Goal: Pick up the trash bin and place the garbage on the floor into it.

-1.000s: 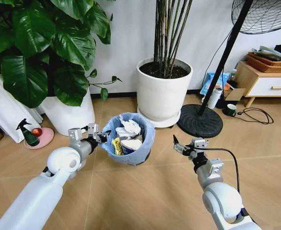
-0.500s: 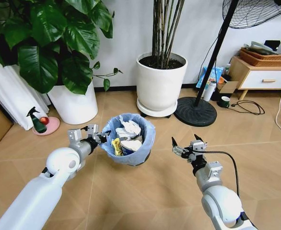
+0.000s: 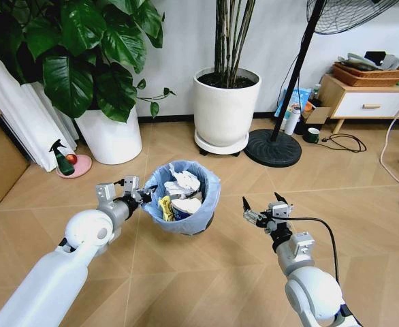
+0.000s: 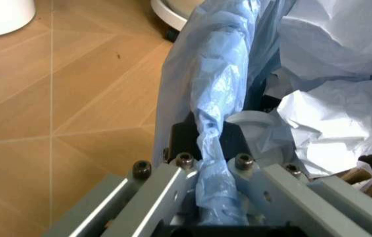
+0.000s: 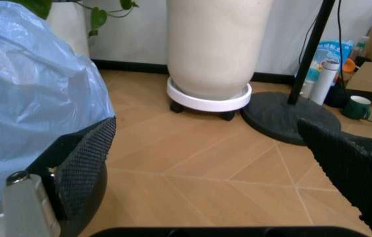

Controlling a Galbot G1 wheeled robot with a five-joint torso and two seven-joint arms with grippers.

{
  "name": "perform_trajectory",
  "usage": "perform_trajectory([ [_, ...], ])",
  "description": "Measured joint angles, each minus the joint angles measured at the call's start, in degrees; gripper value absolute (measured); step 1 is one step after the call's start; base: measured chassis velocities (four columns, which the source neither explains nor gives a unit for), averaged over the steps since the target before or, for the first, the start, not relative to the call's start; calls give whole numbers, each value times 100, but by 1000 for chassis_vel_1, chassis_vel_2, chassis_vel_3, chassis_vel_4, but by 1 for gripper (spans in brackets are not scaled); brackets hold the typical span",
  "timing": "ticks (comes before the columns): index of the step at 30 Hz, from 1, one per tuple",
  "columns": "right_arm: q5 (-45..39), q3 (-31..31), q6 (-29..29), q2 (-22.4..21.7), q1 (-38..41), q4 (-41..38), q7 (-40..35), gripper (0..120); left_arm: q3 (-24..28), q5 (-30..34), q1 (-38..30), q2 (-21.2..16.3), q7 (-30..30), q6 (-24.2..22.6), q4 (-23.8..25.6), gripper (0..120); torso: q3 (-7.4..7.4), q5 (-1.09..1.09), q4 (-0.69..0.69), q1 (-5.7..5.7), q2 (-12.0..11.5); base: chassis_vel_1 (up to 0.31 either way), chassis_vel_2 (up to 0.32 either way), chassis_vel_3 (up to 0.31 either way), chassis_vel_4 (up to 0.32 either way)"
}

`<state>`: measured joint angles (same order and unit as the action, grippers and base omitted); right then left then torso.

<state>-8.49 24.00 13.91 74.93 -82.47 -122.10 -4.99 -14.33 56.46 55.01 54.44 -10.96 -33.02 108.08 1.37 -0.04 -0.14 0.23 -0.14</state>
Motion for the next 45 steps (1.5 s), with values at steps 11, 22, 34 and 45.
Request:
perform_trajectory([
  [11,72,-1,-83,16,-86,-10,14,100,0,-5,34,0,-5,11,35,0,1,0,0,1,0,208,-78,-204,85],
  [22,73,-12,-105,-7,-80,-10,19,100,-6,-16,74,-3,-26,13,52,0,0,1,1,0,0,224,-96,-222,95],
  [34,68,-20,-110,-32,-77,0,19,100,-9,-16,75,1,-47,15,44,0,1,-2,1,1,0,293,-172,-307,163],
  [45,47,-22,-119,-53,-28,52,16,100,-21,-28,48,16,-47,18,-44,0,0,0,0,0,0,268,-142,-275,144],
])
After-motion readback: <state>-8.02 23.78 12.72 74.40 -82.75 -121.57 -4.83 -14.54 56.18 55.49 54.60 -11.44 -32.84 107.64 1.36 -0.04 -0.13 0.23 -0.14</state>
